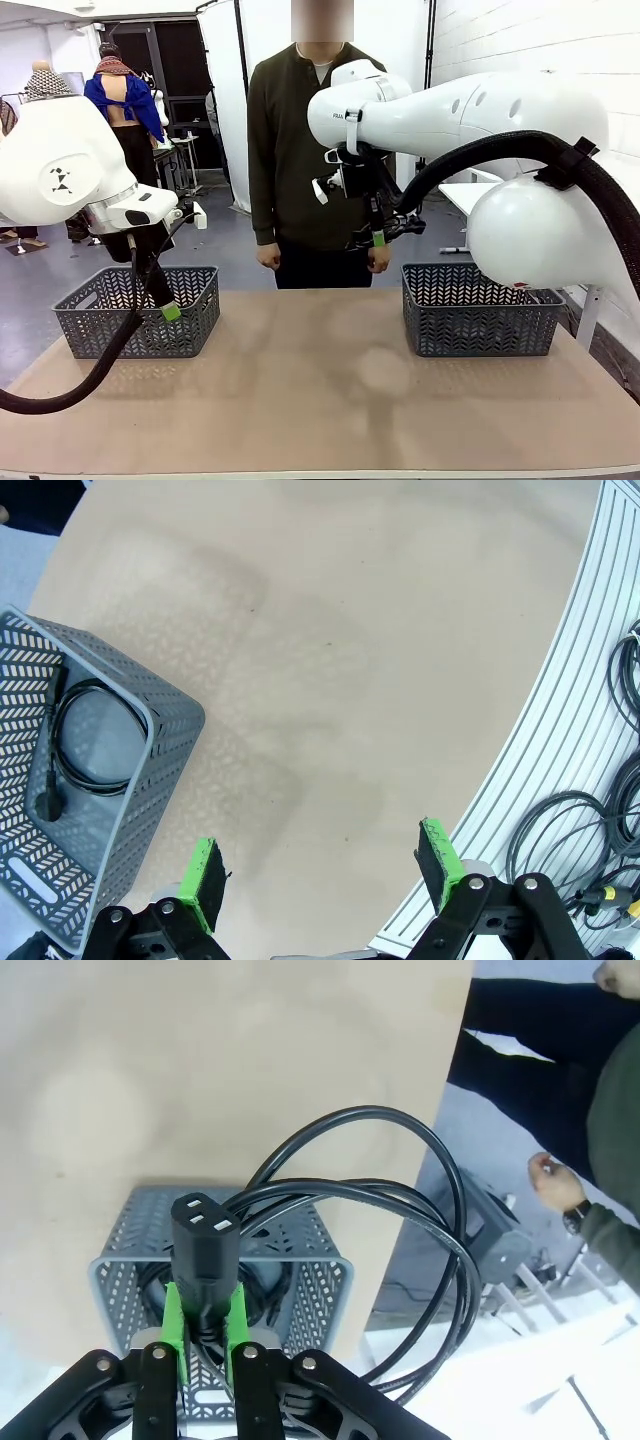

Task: Organize the cables according to human instructions.
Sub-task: Pick up a bundle of cables and place it in the basket indicated by the human.

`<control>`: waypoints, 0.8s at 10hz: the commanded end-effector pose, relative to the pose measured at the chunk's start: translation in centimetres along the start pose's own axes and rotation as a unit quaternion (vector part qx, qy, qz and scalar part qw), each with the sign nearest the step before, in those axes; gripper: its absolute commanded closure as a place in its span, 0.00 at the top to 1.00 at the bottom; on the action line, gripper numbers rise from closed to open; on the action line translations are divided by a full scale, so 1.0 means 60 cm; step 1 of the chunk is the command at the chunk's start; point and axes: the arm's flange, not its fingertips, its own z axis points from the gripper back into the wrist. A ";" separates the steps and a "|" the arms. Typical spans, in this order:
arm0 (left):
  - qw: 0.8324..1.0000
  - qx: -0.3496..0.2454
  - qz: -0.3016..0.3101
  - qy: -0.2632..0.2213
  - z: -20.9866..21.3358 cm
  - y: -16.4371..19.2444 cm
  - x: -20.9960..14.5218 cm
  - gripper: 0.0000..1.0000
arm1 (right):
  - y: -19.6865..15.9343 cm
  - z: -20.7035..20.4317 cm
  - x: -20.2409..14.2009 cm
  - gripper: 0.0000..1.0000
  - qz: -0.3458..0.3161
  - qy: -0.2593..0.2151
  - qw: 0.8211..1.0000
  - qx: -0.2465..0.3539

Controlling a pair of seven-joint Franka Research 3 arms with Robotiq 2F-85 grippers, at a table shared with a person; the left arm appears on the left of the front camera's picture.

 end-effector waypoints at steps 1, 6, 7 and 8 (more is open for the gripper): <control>1.000 -0.001 0.000 0.002 0.003 -0.001 0.000 1.00 | -0.009 0.018 0.003 0.00 0.004 -0.001 1.000 0.003; 1.000 -0.001 0.000 0.002 0.003 -0.001 0.000 1.00 | 0.037 -0.005 -0.063 0.00 -0.019 -0.001 1.000 0.007; 1.000 -0.001 0.000 0.002 0.003 -0.001 0.000 1.00 | 0.052 -0.007 -0.082 0.00 -0.024 -0.001 1.000 0.012; 1.000 -0.001 0.000 0.002 0.003 -0.001 0.000 1.00 | 0.063 -0.007 -0.101 0.00 -0.033 -0.003 0.999 0.007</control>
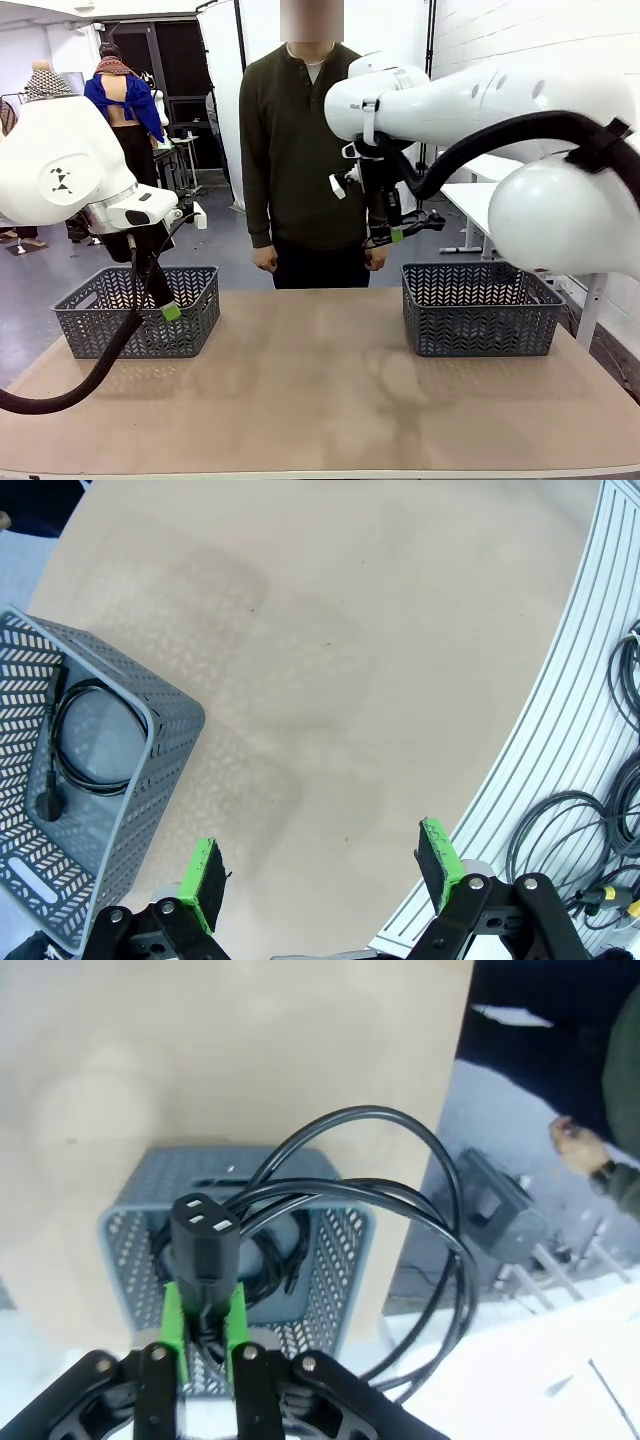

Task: Organize the cables according to human instructions.
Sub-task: Pick up a bundle of cables and place it in the basket indicated by the human.

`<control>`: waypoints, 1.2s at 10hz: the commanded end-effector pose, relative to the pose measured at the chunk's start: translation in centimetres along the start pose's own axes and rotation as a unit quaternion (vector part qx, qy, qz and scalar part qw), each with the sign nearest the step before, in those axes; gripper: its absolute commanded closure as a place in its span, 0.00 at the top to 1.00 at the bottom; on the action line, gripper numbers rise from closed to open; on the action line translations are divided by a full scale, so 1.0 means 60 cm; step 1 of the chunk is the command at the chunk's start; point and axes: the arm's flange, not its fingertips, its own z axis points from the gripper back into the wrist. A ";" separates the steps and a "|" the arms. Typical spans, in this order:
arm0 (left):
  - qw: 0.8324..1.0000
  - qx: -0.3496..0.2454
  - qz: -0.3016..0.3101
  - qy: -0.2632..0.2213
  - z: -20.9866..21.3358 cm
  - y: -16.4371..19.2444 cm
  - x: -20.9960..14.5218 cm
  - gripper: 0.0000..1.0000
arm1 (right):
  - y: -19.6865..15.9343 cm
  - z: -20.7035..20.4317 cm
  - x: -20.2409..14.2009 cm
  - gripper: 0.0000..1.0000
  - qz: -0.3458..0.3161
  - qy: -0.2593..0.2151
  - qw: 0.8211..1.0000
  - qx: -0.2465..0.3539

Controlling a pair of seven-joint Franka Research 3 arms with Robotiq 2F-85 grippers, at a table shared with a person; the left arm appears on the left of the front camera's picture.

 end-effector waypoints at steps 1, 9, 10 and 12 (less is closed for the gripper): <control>1.000 -0.001 0.000 0.002 0.003 -0.001 0.001 1.00 | 0.064 -0.026 -0.043 0.00 -0.015 -0.015 1.000 -0.012; 1.000 -0.001 0.000 0.002 0.003 -0.001 0.001 1.00 | 0.131 -0.107 -0.174 0.00 -0.077 -0.058 0.995 -0.037; 1.000 -0.001 0.000 0.002 0.003 -0.001 0.001 1.00 | 0.133 -0.119 -0.189 0.00 -0.081 -0.064 0.994 -0.039; 1.000 -0.001 0.000 0.002 0.003 -0.001 0.001 1.00 | 0.121 -0.135 -0.210 0.00 -0.057 -0.077 0.995 -0.036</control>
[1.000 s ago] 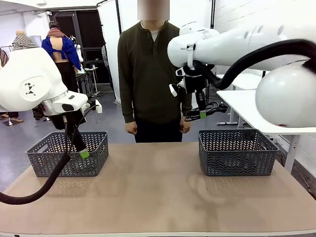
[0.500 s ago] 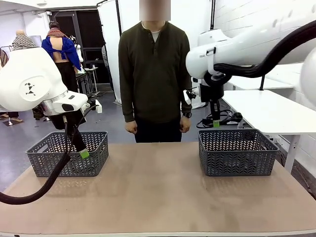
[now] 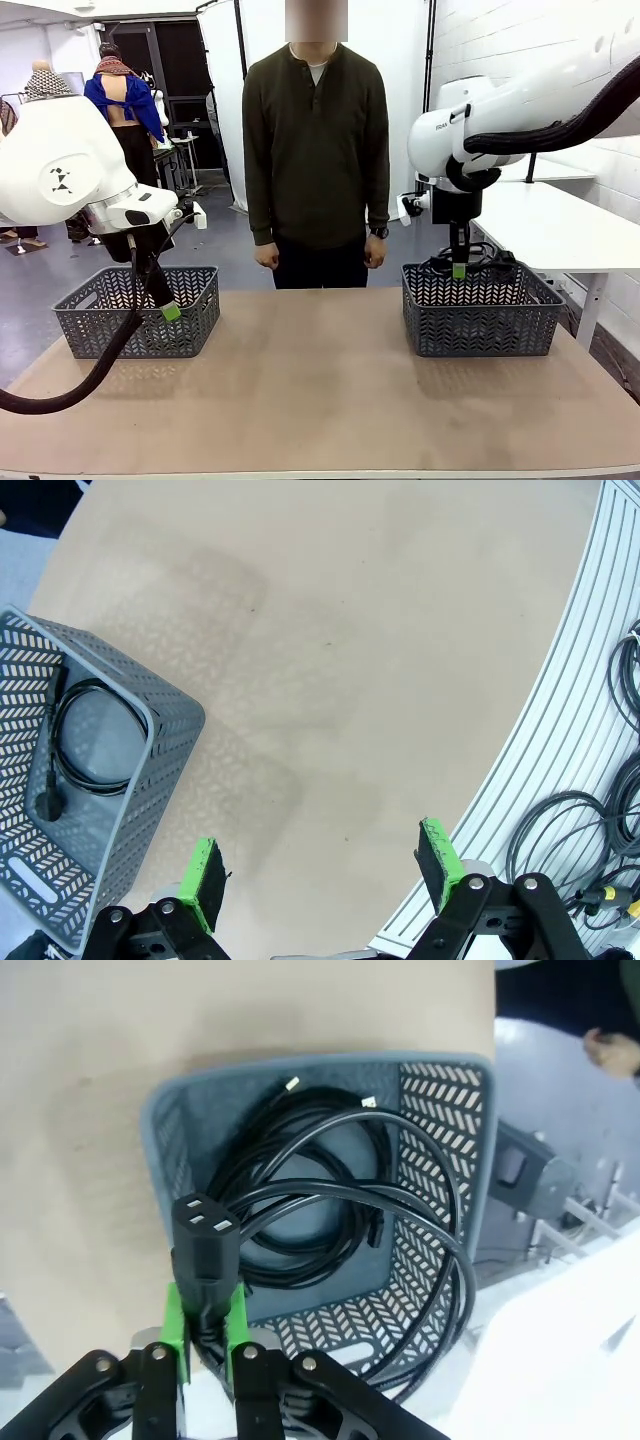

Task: Organize the cables according to human instructions.
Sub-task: Pick up a bundle of cables and place it in the basket indicated by the human.

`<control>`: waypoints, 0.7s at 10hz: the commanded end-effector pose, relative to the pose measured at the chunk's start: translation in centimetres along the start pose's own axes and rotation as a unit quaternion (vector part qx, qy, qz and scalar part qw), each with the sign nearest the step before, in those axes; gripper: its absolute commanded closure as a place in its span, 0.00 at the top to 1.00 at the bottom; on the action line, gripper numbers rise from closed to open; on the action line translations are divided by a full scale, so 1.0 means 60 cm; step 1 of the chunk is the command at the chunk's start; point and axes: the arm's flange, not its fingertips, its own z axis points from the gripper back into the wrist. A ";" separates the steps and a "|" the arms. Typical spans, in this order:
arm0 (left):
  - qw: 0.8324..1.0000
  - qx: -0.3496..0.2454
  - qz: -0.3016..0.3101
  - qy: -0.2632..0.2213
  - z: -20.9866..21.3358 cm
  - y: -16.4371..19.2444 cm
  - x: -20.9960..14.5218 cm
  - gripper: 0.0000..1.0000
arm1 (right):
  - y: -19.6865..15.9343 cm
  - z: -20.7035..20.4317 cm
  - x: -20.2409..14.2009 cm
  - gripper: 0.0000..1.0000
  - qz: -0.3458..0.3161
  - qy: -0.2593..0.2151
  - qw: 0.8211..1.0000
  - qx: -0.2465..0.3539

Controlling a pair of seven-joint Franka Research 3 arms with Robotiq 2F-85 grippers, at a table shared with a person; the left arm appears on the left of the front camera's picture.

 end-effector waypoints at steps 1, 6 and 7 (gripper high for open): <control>1.000 -0.001 0.000 0.002 0.003 -0.001 0.001 1.00 | -0.010 -0.008 -0.017 0.00 0.033 -0.022 0.999 -0.009; 1.000 -0.001 0.000 0.002 0.003 -0.001 0.001 1.00 | -0.057 -0.033 -0.029 0.00 0.070 -0.024 0.997 -0.019; 1.000 -0.001 0.000 0.002 0.003 -0.001 0.001 1.00 | -0.067 -0.038 -0.032 0.00 0.077 -0.025 0.997 -0.023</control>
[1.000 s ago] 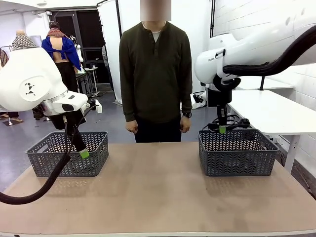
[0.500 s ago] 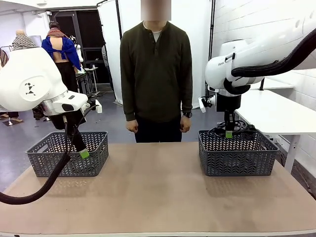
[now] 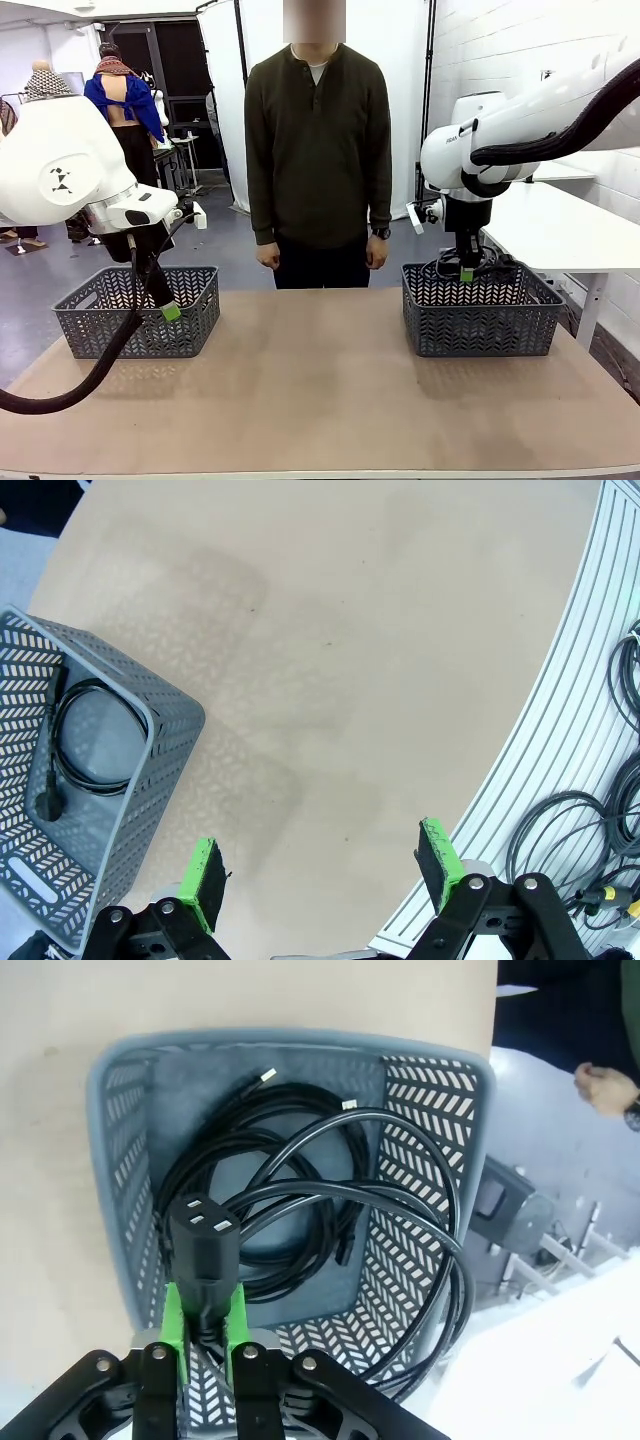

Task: Organize the cables according to human instructions.
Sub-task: Pick up a bundle of cables and place it in the basket indicated by the human.

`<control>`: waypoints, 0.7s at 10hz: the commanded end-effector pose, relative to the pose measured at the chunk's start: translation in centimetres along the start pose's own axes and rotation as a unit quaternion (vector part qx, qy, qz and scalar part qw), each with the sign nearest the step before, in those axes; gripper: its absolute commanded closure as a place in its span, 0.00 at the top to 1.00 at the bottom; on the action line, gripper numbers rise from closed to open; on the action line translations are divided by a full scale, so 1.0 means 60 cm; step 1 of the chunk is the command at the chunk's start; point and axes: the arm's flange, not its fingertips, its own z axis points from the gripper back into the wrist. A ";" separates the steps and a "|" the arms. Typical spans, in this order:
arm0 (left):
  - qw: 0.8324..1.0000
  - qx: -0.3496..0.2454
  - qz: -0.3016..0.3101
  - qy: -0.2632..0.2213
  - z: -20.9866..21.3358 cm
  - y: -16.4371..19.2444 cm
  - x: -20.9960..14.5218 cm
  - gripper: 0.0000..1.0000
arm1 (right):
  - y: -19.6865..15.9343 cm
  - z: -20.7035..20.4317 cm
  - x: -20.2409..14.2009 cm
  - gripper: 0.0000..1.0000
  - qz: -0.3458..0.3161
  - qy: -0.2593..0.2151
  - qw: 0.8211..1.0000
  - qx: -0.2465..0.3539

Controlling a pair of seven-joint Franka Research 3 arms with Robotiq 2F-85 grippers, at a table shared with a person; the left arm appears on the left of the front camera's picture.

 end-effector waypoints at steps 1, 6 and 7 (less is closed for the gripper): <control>1.000 -0.001 0.000 0.002 0.003 -0.001 0.001 1.00 | -0.023 0.000 -0.011 0.00 0.021 -0.012 1.000 -0.012; 1.000 -0.001 0.000 0.002 0.003 -0.001 0.001 1.00 | -0.037 -0.010 -0.016 0.31 0.030 -0.020 0.999 0.000; 1.000 -0.001 0.000 0.002 0.003 -0.001 0.001 1.00 | -0.041 -0.012 -0.017 0.51 0.029 -0.020 0.999 0.001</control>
